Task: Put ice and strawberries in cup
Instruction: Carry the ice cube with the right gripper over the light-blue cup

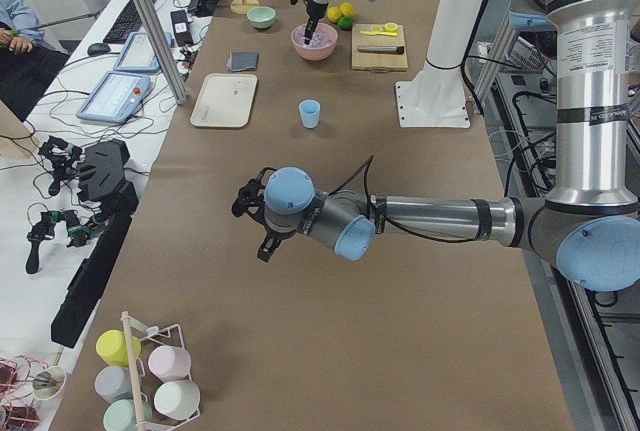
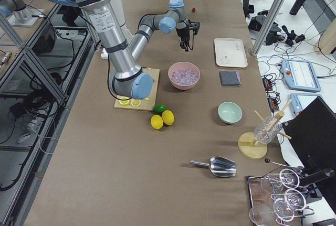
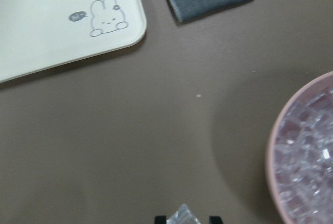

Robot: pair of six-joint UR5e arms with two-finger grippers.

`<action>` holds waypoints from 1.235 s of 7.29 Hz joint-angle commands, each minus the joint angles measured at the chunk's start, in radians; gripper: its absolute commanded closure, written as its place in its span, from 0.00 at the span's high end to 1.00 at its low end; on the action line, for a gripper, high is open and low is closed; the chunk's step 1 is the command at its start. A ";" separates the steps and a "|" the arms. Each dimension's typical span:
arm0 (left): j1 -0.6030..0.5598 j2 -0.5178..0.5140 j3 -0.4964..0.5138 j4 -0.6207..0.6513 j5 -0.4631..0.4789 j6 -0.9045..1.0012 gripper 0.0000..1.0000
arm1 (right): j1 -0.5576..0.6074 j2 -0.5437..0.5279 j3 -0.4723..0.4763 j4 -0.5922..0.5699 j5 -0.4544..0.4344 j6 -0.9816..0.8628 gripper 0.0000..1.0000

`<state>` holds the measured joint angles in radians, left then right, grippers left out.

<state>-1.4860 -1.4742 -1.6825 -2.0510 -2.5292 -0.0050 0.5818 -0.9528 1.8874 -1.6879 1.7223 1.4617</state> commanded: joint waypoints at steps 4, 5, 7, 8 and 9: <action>0.004 0.000 0.009 0.000 0.001 0.000 0.99 | -0.175 0.420 -0.431 0.043 -0.171 0.262 0.00; 0.004 0.000 0.009 0.000 0.000 0.000 0.99 | -0.200 0.436 -0.491 0.080 -0.223 0.272 0.00; 0.004 0.000 0.009 0.000 0.000 0.000 0.99 | -0.218 0.440 -0.499 0.086 -0.233 0.270 0.11; 0.004 0.000 0.009 0.000 0.000 0.002 0.99 | -0.218 0.439 -0.496 0.086 -0.233 0.272 0.72; 0.004 0.000 0.009 0.000 0.000 0.000 0.99 | -0.217 0.439 -0.495 0.086 -0.233 0.263 0.99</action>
<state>-1.4818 -1.4741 -1.6736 -2.0509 -2.5295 -0.0039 0.3652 -0.5143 1.3923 -1.6025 1.4906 1.7305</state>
